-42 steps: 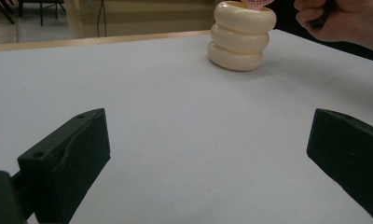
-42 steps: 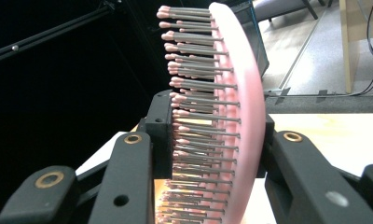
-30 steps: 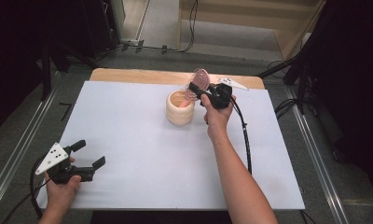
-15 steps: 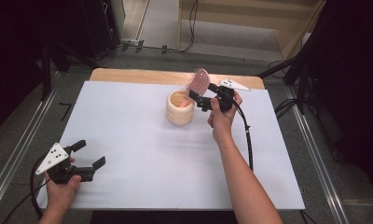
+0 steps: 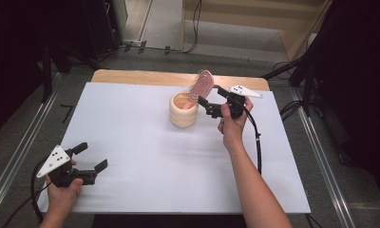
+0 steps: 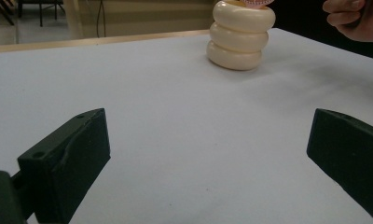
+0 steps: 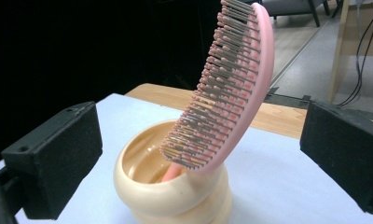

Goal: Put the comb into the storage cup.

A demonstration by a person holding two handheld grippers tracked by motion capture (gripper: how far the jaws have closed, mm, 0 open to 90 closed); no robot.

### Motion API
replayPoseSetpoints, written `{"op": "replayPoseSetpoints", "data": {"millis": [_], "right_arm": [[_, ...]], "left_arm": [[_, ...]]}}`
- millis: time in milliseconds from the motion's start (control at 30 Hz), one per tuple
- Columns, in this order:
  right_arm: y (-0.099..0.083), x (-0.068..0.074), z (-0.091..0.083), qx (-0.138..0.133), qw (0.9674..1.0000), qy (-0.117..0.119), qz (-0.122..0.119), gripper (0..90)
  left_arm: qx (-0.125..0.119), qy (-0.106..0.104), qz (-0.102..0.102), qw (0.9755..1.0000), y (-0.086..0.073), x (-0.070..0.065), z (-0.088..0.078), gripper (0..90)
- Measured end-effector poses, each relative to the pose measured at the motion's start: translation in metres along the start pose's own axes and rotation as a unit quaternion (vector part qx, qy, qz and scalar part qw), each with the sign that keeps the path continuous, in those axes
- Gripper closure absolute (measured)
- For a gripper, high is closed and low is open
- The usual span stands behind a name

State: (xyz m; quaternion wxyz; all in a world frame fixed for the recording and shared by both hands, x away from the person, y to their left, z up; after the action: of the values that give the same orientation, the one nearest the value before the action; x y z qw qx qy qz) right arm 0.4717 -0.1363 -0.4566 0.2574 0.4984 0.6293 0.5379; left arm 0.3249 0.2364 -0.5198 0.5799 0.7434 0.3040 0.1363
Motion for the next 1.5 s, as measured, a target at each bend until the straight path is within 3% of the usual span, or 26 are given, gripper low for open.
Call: {"op": "replayPoseSetpoints", "data": {"millis": [300,433,1000,1500], "right_arm": [[-0.006,0.002,-0.012,-0.004,0.9998,0.001,-0.019,0.0],[-0.01,-0.001,-0.018,-0.006,0.9997,-0.008,-0.022,0.0],[-0.022,-0.005,-0.041,-0.007,0.9993,-0.007,-0.036,0.0],[-0.029,-0.019,-0.069,-0.014,0.999,-0.015,-0.04,0.0]], "left_arm": [[-0.001,0.0,0.001,1.0,0.0,0.0,0.001,0.0],[0.0,0.0,0.001,1.0,0.0,-0.001,0.0,0.0],[0.001,0.002,0.001,1.0,0.0,-0.001,0.001,0.0],[0.003,0.002,0.002,1.0,0.0,-0.001,0.001,0.0]]}}
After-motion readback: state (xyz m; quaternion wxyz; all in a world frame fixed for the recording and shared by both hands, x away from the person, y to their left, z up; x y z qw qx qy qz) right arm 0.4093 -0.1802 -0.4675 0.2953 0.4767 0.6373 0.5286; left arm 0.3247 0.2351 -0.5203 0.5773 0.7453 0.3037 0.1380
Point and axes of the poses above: each handheld gripper's, and its own axes: z roughly forward along the jaws, y roughly out of its top, x roughly to its left, the point moved 10 cm from there along z, roughly forward along the jaws, and after that the axes turned 12 degrees about -y, right-handed, at the moved point
